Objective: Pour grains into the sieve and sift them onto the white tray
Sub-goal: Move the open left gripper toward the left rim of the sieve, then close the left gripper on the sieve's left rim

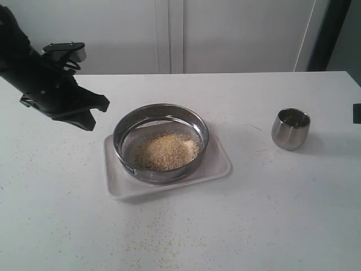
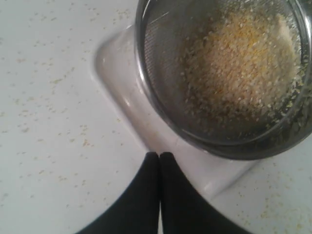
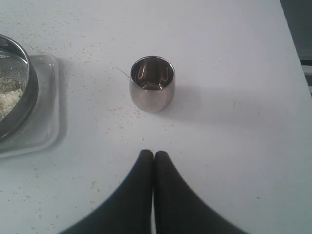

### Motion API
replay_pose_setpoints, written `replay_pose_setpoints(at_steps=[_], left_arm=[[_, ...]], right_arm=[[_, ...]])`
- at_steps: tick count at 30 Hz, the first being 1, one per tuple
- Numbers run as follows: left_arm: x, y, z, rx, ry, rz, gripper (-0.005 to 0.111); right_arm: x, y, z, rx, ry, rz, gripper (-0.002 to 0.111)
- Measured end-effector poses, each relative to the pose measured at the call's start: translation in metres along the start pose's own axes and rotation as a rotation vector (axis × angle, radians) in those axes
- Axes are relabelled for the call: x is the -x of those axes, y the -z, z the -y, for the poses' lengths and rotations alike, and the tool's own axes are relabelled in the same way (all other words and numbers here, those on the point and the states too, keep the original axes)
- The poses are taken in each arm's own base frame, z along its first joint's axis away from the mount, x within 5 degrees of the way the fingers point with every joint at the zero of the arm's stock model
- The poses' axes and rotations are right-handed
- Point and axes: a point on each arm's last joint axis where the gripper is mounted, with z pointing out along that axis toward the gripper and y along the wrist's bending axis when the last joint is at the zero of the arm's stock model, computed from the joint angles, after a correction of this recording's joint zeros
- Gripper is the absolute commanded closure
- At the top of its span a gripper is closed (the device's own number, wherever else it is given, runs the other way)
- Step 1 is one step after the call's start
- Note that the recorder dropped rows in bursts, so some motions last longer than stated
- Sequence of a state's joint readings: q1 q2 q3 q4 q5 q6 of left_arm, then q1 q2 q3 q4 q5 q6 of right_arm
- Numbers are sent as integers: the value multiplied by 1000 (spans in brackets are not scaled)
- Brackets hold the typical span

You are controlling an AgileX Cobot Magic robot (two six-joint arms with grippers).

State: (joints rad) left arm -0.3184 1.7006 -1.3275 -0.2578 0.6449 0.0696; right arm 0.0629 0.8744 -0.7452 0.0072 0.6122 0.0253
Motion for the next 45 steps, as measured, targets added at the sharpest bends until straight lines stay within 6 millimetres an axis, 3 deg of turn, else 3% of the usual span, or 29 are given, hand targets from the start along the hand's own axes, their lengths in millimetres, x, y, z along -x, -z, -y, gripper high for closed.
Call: replay_pose_setpoints(at_steps=[5,19,25,32,37,41,45], left_arm=[[10,-12,5,-7,-8,15,107],[18,-17,2,3,56,85,106],[19,-39,-1,-7,111,-2,90],[39,-37,4,3,134,-13,90],[44,-53,18,136,63,-61,88],[44,-67,19,176,66,-76,68],[42,-81,16,182,73,-95,66]], right_arm=[[0,0,0,0,0,0,108],[0,0,0,0,0,0,108],[0,0,0,0,0,0,108],[0,0,0,0,0,0,108],[0,0,0,0,0,0,108],[0,0,0,0,0,0,108],[0,0,0,0,0,0,108]])
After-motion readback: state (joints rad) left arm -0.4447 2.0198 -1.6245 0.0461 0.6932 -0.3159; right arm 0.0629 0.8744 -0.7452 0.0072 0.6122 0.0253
